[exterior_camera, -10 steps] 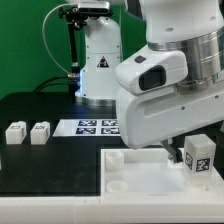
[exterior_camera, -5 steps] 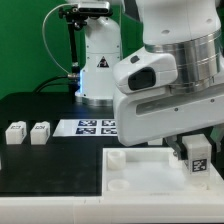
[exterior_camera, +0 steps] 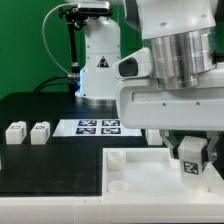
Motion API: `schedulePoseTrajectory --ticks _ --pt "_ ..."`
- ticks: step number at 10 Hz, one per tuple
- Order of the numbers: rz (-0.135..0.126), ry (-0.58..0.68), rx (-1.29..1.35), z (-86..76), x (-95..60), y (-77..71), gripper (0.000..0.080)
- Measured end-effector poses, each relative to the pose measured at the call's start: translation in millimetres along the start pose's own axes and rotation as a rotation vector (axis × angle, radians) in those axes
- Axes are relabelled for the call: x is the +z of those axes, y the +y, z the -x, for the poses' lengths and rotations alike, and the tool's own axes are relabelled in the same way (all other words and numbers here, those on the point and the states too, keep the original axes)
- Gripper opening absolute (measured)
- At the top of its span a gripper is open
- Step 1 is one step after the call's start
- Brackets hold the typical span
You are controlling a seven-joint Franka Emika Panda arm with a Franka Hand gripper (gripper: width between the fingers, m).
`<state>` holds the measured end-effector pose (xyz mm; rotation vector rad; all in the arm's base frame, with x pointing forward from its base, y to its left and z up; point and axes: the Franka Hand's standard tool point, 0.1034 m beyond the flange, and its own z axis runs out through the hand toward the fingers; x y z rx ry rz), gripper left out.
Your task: Assemble one leg
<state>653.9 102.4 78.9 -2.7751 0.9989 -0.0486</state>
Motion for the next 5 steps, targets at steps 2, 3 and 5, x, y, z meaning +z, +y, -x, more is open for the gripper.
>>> schedulePoseTrajectory --ticks 2,3,5 --pt "-0.005 0.017 0.281 2.9 -0.9 3.6 0.0304" --pt "-0.001 0.026 0.364 3.9 -1.1 4.1 0.0304" --pt "0.01 0.039 0.545 15.2 -0.8 0.9 0.0303"
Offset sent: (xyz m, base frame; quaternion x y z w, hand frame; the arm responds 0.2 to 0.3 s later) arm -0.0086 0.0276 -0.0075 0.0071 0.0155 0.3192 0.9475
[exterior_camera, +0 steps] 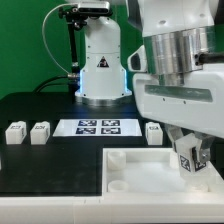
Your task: Assemble one leg
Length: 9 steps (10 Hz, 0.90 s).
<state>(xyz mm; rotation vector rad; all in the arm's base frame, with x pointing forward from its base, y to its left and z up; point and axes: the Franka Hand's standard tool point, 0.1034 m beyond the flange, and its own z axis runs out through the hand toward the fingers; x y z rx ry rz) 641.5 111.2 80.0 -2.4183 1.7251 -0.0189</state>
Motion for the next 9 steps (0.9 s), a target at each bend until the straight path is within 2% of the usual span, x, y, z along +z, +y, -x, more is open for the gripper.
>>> schedulePoseTrajectory --ticks 3,5,6,7,8,9 --pt "0.004 -0.033 0.277 21.5 7.7 0.2 0.0298" --pt "0.002 -0.043 0.322 23.8 8.6 -0.3 0.0298" --pt "0.002 -0.043 0.307 24.3 8.7 -0.3 0.0393" --pt "0.002 -0.043 0.242 23.2 8.5 -0.1 0.0528" --pt "0.022 -0.051 0.147 17.9 6.2 1.6 0.0528" --pt "0.049 -0.06 0.032 15.8 3.6 2.3 0.0629"
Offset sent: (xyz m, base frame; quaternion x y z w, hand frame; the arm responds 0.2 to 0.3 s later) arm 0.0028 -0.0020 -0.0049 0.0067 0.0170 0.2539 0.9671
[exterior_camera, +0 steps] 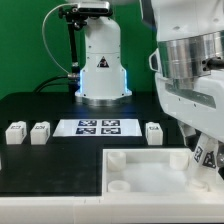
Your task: Assemble one leg
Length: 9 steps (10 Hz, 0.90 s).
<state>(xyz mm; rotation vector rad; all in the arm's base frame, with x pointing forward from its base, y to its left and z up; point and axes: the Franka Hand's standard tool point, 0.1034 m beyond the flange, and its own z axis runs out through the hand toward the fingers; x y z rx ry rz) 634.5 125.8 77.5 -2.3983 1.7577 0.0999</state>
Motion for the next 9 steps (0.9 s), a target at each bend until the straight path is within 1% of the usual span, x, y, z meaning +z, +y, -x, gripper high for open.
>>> schedulePoseTrajectory --ticks 1,2,4,5,6,7,9 --pt "0.022 0.005 -0.197 2.6 -0.3 -0.5 0.0643" --pt "0.017 0.008 -0.299 2.0 0.2 -1.0 0.0648" --pt "0.02 0.008 -0.516 1.3 0.4 -0.5 0.0649" --pt "0.046 0.01 -0.681 2.0 0.8 1.5 0.0649" --pt "0.06 0.017 -0.837 0.3 1.6 2.4 0.0649" --pt "0.056 0.022 -0.976 -3.4 3.7 4.3 0.0649" --pt "0.053 0.021 -0.936 -2.0 3.8 3.9 0.0649"
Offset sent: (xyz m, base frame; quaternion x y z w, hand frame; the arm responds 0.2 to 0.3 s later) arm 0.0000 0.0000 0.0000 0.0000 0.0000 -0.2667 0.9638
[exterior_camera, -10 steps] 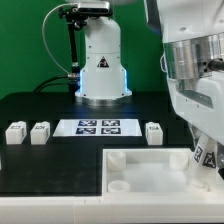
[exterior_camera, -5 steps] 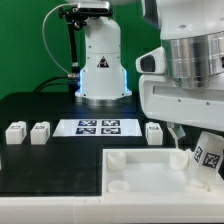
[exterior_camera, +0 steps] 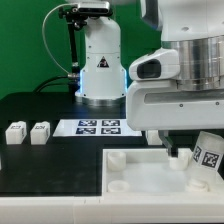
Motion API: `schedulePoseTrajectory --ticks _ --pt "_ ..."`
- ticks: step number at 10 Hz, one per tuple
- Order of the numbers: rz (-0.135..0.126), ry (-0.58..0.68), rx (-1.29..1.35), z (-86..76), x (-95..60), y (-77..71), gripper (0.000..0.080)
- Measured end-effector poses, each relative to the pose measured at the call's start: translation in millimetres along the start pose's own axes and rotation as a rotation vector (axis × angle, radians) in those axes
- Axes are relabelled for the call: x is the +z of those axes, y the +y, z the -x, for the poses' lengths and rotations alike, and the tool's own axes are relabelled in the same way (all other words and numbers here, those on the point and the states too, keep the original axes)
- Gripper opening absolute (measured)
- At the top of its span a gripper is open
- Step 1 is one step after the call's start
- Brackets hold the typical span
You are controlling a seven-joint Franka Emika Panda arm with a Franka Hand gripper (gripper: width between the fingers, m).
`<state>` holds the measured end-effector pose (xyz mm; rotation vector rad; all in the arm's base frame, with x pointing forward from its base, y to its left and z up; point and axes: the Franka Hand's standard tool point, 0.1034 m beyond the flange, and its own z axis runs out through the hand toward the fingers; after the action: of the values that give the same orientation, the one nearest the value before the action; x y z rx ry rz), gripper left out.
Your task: Assemble one leg
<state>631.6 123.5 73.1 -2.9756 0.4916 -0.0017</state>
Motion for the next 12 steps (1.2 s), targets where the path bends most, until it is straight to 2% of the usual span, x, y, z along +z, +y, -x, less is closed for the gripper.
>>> schedulePoseTrajectory --ticks 1,2,3,4,6,8,12 --pt "0.0 0.0 -0.001 -0.1 0.0 0.1 0.0559" --pt "-0.012 -0.006 0.163 1.2 0.3 -2.5 0.0422" --pt "-0.011 -0.007 0.218 1.7 0.6 -2.1 0.0422" --pt "-0.007 -0.01 0.348 1.8 1.6 0.6 0.0295" --pt "-0.017 -0.016 0.553 2.1 1.5 -1.3 0.0294" --pt "-0.048 -0.028 0.733 -3.6 0.7 3.4 0.0293" --pt "-0.124 -0.064 1.268 -9.8 1.6 2.2 0.0294"
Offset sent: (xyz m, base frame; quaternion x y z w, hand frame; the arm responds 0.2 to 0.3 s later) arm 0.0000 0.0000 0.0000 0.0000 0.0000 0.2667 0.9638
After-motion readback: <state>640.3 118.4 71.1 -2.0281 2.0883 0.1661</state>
